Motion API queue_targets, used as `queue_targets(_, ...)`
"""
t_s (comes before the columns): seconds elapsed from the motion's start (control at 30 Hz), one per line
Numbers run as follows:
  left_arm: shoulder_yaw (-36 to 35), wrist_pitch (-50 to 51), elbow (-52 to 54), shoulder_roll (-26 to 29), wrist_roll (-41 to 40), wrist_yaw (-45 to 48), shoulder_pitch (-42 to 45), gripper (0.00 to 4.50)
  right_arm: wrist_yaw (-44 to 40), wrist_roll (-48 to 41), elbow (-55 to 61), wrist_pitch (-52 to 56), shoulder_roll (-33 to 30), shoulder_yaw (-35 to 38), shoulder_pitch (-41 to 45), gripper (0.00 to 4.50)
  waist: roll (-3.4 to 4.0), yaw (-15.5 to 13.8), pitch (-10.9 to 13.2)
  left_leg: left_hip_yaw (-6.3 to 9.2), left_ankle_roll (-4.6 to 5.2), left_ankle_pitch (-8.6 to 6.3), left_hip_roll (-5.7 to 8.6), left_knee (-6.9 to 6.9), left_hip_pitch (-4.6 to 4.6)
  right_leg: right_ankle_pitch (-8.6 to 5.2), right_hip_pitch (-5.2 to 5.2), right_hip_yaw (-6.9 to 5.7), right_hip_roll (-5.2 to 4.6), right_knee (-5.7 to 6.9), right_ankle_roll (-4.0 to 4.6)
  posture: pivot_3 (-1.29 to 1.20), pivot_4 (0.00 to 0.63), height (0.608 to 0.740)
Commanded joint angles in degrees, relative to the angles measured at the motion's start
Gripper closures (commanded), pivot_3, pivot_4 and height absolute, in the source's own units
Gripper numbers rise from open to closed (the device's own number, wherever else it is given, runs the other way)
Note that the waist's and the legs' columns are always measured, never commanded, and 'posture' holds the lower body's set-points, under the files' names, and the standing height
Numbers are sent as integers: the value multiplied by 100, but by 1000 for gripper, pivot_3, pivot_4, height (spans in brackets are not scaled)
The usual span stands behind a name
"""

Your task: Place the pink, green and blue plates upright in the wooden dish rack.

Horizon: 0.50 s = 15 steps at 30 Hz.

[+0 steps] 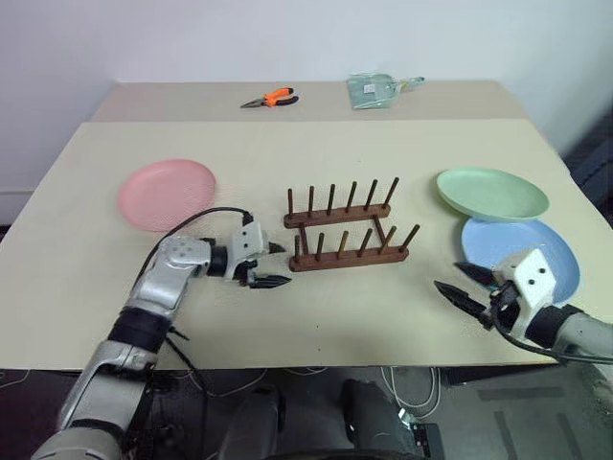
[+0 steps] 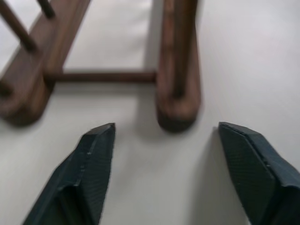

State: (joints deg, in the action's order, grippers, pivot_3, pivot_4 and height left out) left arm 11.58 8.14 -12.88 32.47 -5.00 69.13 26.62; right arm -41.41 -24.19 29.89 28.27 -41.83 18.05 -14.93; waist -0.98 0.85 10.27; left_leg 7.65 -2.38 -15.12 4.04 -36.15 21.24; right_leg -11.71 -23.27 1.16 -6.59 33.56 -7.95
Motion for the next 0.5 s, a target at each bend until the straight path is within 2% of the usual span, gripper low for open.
queue_targets(0.03,17,959,1158,451,-424,340,-656,2769,29,336,6,-155,36,-612,154,3793,6,17,-3,-1,0,0,0,0,0,-2,-2,1,0,1,2,0,150,740)
queue_targets(0.07,49,1165,1451,480,-539,317,-799,3244,65,407,-36,-172,93,-772,204,4293,11,0,-6,-1,0,0,-1,0,1,-9,-3,2,-1,2,13,0,150,740)
queue_targets(0.1,83,1359,1714,428,-599,175,-929,3826,169,547,-109,-154,157,-969,303,4500,14,-12,-8,0,0,0,0,-1,4,-11,-3,2,-5,2,14,0,150,740)
queue_targets(0.13,108,1520,1908,354,-613,-11,-1026,4269,274,684,-181,-130,206,-1151,406,4500,14,-24,-9,-1,0,0,0,-3,4,-15,-3,2,-8,0,8,0,150,740)
queue_targets(0.17,140,1659,2039,231,-580,-248,-1098,4459,372,821,-240,-92,263,-1352,526,4500,15,-44,-9,0,0,0,1,-6,6,-18,-1,2,-11,-1,4,0,150,740)
queue_targets(0.3,271,1472,2004,-321,-61,-1352,-1194,4459,862,1397,-639,-139,589,-1932,1048,4500,14,-176,-12,6,0,0,10,-15,11,-18,3,1,-17,-4,5,0,150,740)
queue_targets(0.5,77,1490,651,-1274,581,-3245,-458,4459,1898,1966,-1868,-48,1426,-2072,2141,4500,10,-174,-24,10,-5,4,19,-29,2,-11,17,-1,-11,0,12,0,150,740)
